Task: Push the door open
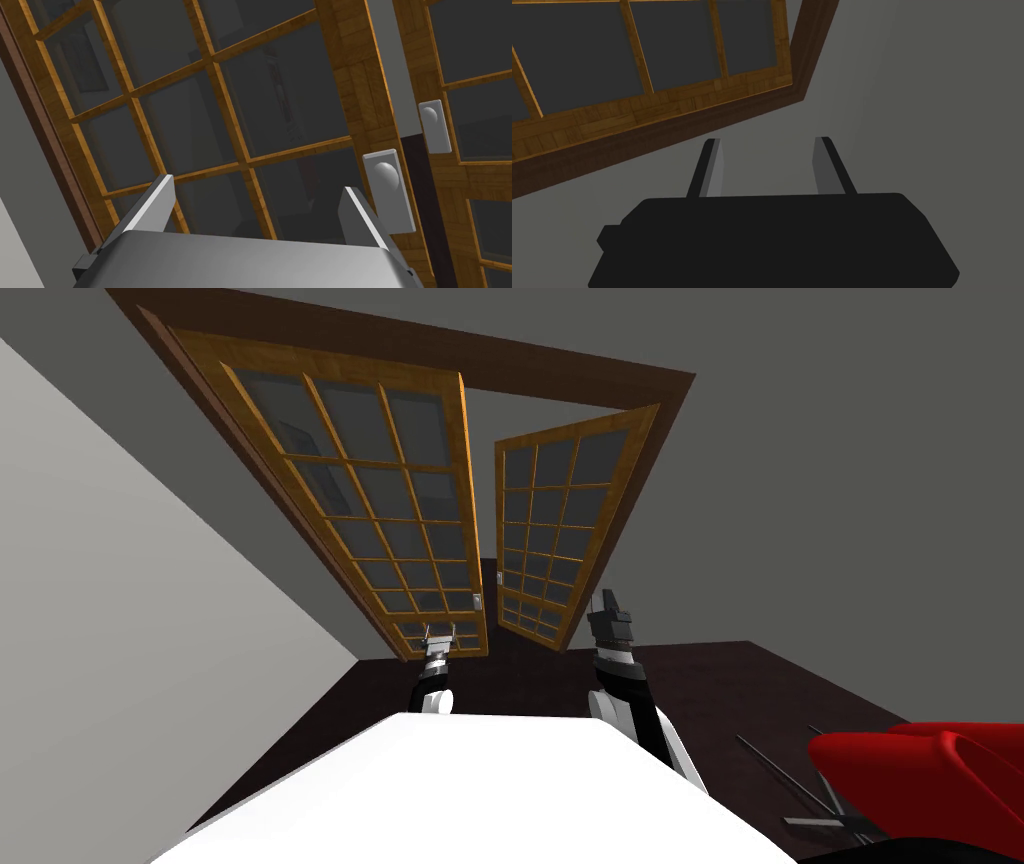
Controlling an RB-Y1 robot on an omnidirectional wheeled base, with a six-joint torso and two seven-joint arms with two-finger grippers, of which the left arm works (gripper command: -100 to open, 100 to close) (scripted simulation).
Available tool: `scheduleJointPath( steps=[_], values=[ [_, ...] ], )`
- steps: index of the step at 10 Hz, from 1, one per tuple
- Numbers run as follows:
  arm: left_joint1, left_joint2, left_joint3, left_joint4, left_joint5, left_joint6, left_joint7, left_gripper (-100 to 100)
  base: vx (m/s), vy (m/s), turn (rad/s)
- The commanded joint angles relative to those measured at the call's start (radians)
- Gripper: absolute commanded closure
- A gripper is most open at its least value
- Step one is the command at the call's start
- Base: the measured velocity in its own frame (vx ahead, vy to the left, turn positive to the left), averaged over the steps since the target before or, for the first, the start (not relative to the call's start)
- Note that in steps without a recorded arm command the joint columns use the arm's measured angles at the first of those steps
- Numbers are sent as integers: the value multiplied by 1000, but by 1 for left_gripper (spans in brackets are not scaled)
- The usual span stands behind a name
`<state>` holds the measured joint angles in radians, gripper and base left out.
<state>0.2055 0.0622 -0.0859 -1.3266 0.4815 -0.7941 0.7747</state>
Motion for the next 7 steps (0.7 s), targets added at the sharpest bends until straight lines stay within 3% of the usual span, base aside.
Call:
scheduleJointPath(
  steps=[1,7],
  values=[
    [-8,-6,-8,40,15,-13,27,-100,76,50,-191],
    [-45,-29,-31,181,69,-52,117,-100,78,61,-159]
  ],
)
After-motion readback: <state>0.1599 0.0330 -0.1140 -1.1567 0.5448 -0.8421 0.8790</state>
